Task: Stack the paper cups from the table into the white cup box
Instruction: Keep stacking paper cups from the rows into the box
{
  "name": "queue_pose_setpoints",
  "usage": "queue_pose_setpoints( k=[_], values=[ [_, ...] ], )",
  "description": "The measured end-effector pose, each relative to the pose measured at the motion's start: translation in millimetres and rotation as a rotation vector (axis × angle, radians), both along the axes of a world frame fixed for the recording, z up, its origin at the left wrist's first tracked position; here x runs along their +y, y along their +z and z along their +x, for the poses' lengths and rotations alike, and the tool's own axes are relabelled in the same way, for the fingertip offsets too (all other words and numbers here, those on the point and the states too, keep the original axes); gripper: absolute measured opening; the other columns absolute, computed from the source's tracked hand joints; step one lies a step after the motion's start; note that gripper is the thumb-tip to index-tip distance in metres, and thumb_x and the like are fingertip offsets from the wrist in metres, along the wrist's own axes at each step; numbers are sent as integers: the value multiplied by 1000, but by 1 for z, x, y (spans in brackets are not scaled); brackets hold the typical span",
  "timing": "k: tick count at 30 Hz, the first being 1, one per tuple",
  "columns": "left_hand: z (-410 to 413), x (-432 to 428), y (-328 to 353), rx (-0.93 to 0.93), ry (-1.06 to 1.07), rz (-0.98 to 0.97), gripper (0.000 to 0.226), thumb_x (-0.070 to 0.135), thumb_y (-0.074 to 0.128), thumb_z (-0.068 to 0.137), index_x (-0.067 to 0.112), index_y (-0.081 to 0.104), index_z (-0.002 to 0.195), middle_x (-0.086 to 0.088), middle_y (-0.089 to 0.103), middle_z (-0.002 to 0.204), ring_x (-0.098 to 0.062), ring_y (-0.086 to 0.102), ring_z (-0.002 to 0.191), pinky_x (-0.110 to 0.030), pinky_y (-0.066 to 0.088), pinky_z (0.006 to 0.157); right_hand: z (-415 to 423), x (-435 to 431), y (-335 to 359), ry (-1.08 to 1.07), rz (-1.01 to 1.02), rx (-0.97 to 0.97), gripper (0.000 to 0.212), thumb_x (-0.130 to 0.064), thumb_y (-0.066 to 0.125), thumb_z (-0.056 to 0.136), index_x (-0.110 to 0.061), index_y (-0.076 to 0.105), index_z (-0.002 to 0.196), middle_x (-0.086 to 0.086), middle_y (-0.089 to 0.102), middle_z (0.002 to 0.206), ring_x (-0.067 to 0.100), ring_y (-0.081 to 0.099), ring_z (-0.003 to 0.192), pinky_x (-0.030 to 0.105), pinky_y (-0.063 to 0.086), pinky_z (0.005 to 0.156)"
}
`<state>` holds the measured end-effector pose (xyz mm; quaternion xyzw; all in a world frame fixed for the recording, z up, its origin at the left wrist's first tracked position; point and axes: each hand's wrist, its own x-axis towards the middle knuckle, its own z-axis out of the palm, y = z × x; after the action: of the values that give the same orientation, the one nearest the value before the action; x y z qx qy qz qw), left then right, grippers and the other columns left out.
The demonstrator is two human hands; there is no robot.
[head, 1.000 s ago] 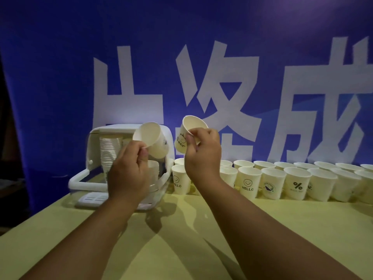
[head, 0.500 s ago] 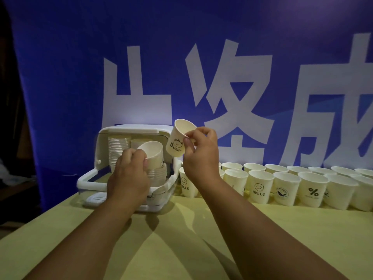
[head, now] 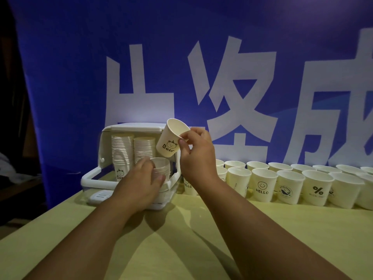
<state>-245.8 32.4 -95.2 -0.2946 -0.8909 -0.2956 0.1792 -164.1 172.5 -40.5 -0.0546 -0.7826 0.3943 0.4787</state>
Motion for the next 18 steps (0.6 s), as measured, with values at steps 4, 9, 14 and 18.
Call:
queue_pose_setpoints(
  k=[4, 9, 14, 18],
  values=[
    [1, -2, 0, -87, 21, 112, 75, 50, 70, 90, 40, 19, 143, 2, 50, 150, -29, 57, 128, -55, 52, 101, -1, -2, -4, 9, 172, -87, 14, -21, 57, 99, -21, 65, 110, -3, 47, 133, 13, 48, 113, 12, 41, 82],
    [7, -3, 4, 24, 36, 225, 107, 38, 77, 88, 56, -9, 149, -1, 43, 158, -31, 56, 131, -57, 53, 100, -2, -6, -3, -12, 308, -122, 15, -19, 56, 100, -17, 64, 113, 1, 46, 134, 17, 49, 113, 18, 40, 84],
    [5, -2, 4, 30, 18, 292, 112, 27, 80, 85, 53, -7, 151, -1, 54, 147, -28, 61, 125, -55, 55, 97, -3, -11, -10, -5, 371, -191, 18, -18, 60, 98, -17, 65, 115, 1, 50, 131, 14, 50, 107, 17, 41, 84],
    [7, -5, 5, 98, -7, 282, 114, 25, 81, 84, 59, -6, 150, 1, 44, 156, -27, 55, 130, -52, 55, 97, -1, -9, -12, -9, 475, -312, 23, -7, 62, 94, -13, 65, 116, 5, 52, 125, 18, 53, 104, 20, 41, 83]
  ],
)
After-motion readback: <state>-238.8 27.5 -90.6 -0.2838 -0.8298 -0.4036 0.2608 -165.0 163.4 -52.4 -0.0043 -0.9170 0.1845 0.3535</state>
